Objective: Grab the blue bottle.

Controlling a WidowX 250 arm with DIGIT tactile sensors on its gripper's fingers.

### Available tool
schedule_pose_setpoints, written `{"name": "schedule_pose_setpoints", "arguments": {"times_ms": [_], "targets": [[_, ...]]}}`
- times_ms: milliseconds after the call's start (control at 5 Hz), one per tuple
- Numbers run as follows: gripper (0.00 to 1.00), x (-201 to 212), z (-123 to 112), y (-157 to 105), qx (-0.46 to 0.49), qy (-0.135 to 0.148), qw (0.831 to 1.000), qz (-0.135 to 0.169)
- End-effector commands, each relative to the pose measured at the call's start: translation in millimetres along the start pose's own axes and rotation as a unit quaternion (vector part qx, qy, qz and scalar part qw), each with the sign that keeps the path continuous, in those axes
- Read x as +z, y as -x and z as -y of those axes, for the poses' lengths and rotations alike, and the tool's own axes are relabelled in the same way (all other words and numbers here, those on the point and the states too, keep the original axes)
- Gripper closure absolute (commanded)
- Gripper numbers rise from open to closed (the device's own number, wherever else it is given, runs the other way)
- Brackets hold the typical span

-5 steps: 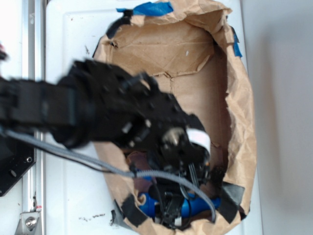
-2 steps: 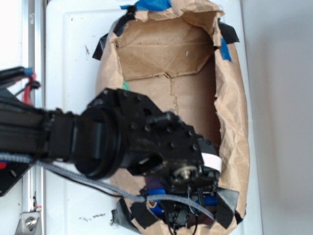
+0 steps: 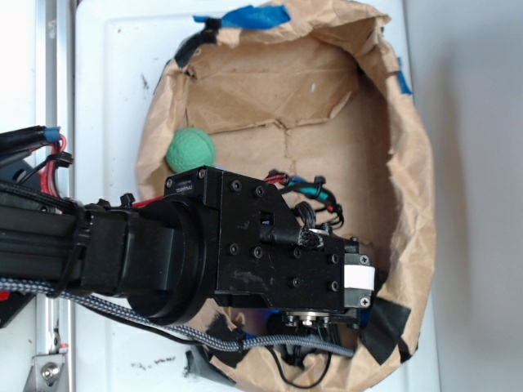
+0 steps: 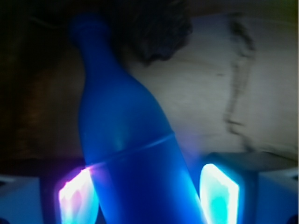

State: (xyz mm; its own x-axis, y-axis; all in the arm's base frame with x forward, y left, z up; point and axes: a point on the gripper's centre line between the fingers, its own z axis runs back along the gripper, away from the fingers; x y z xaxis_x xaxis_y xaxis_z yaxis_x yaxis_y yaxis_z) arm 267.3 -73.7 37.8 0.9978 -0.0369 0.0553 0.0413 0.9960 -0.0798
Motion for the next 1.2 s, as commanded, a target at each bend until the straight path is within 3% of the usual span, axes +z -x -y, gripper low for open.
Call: {"name": "schedule_pose_setpoints", "arguments": {"times_ms": [0, 200, 600, 800, 1000], "targets": [[1.00, 27, -10, -1, 0.016, 0.018, 0.999, 0.039], [1.00, 46, -19, 4, 0.022, 0.027, 0.998, 0.047], [1.00, 138, -59, -10, 0.027, 0.067, 0.994, 0.085], [1.00, 166, -71, -14, 0.039, 0.082, 0.991, 0.097], [1.00, 168, -70, -14, 0.045, 0.092, 0.990, 0.101]]}}
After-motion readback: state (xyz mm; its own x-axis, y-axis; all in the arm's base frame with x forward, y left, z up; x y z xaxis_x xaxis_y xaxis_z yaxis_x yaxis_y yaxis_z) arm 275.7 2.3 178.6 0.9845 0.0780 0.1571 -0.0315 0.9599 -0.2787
